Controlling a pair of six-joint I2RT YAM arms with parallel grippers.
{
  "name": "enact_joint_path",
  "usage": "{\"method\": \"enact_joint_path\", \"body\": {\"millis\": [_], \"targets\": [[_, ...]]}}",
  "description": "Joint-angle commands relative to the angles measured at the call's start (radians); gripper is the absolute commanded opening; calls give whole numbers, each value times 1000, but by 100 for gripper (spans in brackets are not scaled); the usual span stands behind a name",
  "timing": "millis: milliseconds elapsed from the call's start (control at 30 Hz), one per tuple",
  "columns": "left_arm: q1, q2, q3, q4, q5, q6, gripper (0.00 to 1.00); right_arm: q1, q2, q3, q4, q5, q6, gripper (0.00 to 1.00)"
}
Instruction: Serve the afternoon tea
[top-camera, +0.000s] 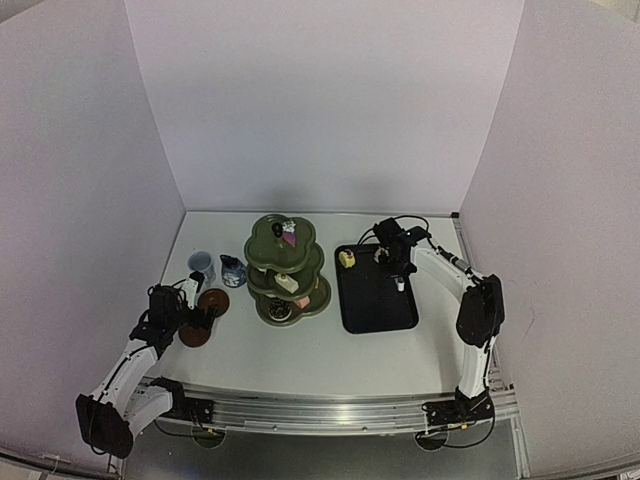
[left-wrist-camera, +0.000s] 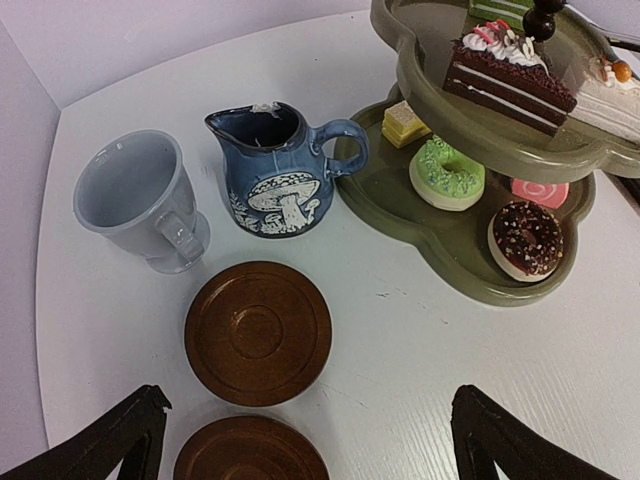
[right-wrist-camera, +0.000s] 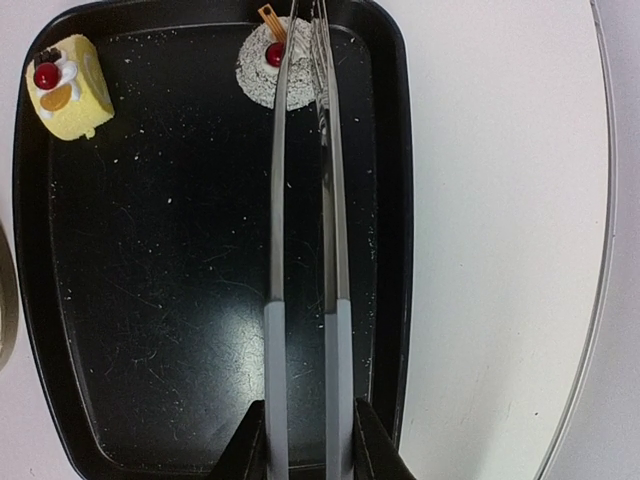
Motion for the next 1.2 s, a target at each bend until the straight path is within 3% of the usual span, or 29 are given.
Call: {"method": "enact_joint_path", "body": {"millis": [0, 1167], "targets": [[5, -1, 30, 20, 3, 4, 100, -2, -75, 33, 16, 23, 15, 22], [5, 1, 30, 22, 5, 5, 100, -1, -38, -19, 40, -45, 15, 24]]}}
